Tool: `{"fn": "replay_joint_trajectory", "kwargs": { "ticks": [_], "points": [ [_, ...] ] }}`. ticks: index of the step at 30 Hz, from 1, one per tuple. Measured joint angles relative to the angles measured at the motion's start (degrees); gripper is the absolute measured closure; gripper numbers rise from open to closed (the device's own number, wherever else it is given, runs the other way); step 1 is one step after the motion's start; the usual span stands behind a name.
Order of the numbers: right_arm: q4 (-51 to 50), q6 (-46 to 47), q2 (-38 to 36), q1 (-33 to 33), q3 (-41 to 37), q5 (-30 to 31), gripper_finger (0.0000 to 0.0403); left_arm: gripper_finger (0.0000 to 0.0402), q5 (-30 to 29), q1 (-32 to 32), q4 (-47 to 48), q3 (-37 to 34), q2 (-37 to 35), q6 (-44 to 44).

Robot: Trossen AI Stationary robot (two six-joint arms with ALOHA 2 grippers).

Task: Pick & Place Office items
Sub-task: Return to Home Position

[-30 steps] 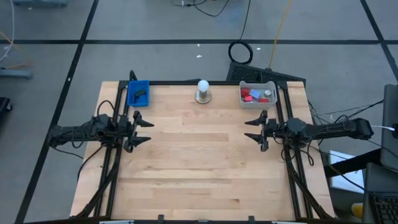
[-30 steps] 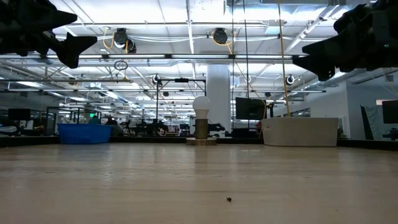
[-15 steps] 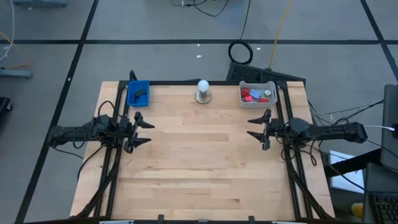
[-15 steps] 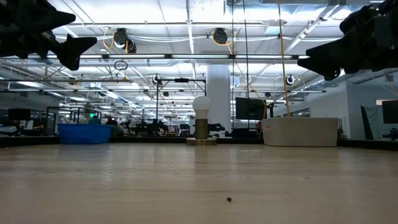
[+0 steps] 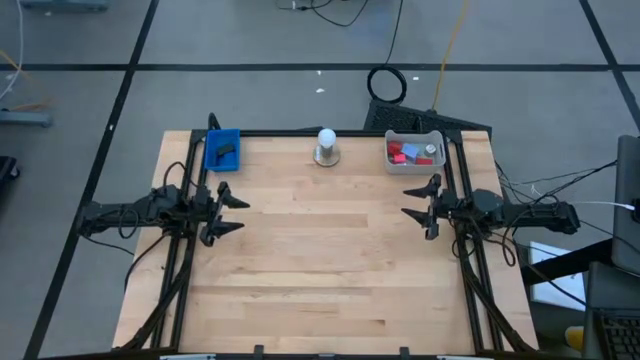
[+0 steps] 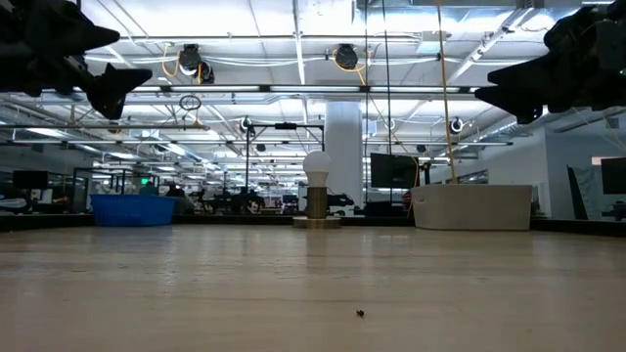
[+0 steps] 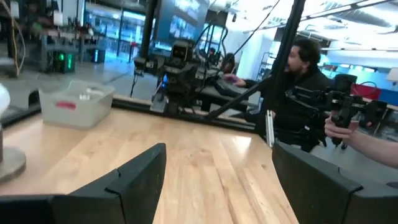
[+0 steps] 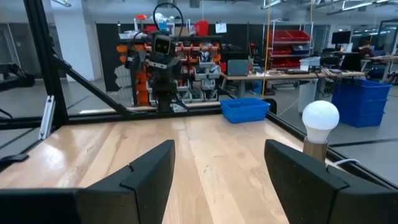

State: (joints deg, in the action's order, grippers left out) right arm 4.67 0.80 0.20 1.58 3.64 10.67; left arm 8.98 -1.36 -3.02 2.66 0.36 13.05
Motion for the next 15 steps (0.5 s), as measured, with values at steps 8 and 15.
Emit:
{"fn": "replay_joint_trajectory", "kwargs": {
  "ticks": [8, 15],
  "points": [
    [-0.09, 2.36, 0.08, 0.00, 0.00, -0.21, 0.0163, 0.0108, -3.79, -0.01, 3.31, -0.04, 0.00, 8.12],
    [-0.09, 2.45, 0.08, 0.00, -0.02, -0.23, 0.0163, 0.0108, -4.58, -0.01, 3.32, -0.04, 0.00, 11.06]
  ]
}}
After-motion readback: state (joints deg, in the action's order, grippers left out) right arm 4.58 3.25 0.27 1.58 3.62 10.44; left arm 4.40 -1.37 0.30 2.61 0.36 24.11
